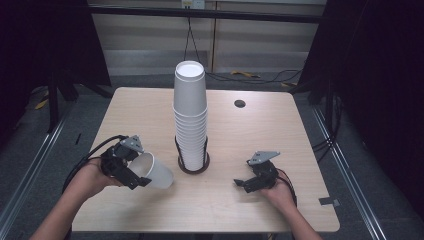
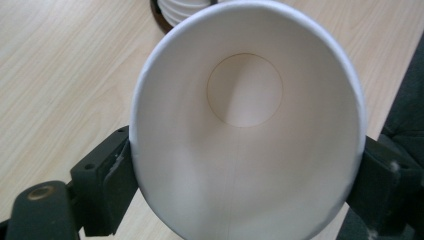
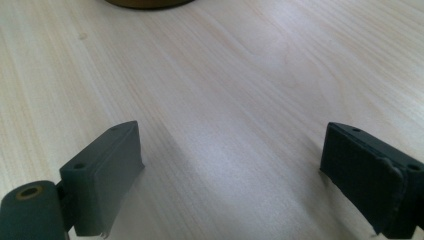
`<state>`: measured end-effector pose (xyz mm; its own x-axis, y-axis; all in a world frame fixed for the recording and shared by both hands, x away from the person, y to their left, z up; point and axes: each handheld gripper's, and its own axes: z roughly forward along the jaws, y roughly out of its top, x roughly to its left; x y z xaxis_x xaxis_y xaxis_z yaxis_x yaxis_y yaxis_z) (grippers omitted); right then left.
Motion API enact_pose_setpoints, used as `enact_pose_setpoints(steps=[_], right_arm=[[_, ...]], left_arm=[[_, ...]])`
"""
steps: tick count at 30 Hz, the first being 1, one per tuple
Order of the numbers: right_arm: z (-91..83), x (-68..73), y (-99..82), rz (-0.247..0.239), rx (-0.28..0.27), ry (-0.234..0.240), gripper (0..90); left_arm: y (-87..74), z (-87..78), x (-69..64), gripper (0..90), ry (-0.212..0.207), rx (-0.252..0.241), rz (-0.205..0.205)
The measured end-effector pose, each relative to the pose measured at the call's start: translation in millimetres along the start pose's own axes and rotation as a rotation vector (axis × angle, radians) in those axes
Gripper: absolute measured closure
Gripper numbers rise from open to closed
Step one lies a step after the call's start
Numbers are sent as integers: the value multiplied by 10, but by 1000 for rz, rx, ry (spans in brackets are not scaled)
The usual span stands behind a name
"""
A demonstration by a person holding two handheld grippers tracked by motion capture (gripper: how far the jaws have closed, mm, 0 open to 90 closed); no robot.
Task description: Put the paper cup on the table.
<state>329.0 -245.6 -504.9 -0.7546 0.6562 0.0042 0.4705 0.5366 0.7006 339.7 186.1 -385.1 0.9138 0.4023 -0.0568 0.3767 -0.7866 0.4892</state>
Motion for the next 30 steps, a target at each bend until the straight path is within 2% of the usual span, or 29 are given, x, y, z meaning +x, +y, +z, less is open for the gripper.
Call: enact_pose_setpoints(steps=[5, 9, 15, 18, 22, 30], right_arm=[[1, 0, 0, 6, -1, -7, 91], [1, 0, -1, 7, -1, -7, 91], [1, 1, -1, 7, -1, -7, 91], [1, 1, -1, 7, -1, -8, 91], [0, 2, -1, 8, -1, -8, 91], [0, 2, -1, 8, -1, -8, 91]], left_arm=[[-23, -2, 30, 127, 26, 34, -9], [-56, -12, 51, 127, 31, 62, -21], [-90, -33, 102, 122, 71, 114, -34], [-101, -35, 137, 121, 85, 113, -48], [-97, -14, 157, 119, 114, 135, -39], [-99, 51, 210, 94, 121, 154, -65]])
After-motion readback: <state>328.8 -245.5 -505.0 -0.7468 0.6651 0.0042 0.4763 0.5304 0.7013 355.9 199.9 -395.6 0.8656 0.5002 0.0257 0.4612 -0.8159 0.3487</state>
